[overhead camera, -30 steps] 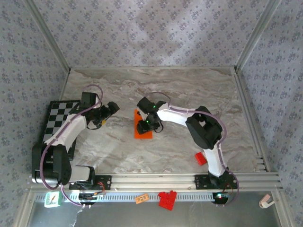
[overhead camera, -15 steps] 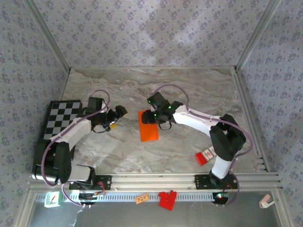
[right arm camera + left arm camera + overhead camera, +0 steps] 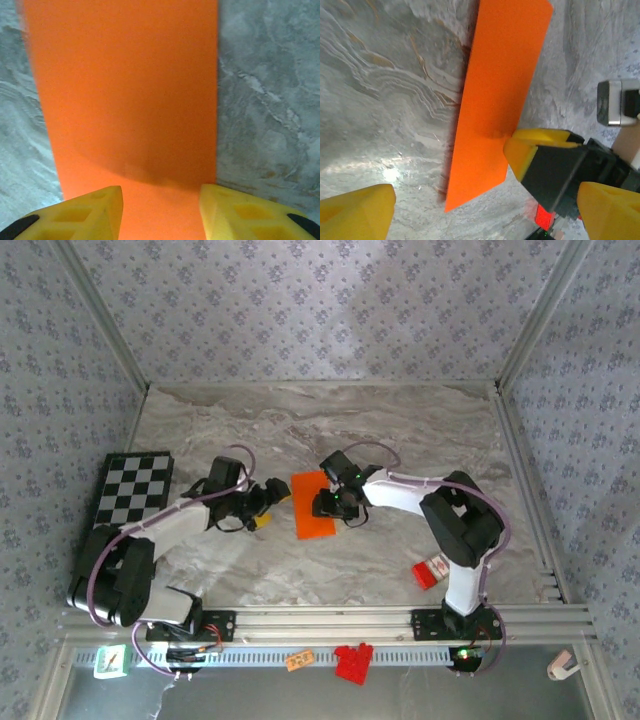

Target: Fold a paper plane with a square sheet of paper (pick it up from the middle)

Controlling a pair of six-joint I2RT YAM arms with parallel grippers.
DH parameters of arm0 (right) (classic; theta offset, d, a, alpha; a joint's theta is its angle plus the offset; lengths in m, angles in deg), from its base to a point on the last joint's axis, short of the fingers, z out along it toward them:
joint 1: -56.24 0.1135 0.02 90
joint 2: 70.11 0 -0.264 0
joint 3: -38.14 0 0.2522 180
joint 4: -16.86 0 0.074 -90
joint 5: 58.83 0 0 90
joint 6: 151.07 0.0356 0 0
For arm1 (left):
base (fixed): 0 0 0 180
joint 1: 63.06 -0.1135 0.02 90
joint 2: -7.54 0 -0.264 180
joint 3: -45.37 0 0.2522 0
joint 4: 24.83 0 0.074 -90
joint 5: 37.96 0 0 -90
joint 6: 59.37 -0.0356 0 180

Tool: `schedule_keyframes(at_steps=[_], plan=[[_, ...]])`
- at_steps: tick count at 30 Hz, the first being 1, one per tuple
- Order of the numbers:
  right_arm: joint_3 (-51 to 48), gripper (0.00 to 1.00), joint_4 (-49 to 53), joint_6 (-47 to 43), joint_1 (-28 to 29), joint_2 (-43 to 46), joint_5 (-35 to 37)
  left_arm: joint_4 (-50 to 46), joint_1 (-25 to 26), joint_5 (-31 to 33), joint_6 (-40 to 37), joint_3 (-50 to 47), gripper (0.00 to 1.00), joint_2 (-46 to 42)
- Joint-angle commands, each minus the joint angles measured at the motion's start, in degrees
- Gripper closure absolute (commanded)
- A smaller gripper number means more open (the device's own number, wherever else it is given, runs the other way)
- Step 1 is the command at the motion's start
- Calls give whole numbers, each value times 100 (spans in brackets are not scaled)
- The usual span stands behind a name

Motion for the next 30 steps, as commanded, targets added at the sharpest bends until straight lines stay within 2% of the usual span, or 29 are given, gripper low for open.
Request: schedule_keyframes(at_steps=[1,14,21,30], plan=[[-114,53,65,103,-45,-185,-119,144,82,-121,121,37,11,132],[-170,54,304,127,-112,-336,1,286,421,-308,146,189,45,780],[-151,54,300,65,-124,-343,-24,234,537,-516,-108,375,52,1133],[-108,54,372,-37,-141,-336,-5,471,582,-910,-135,526,55,1563]])
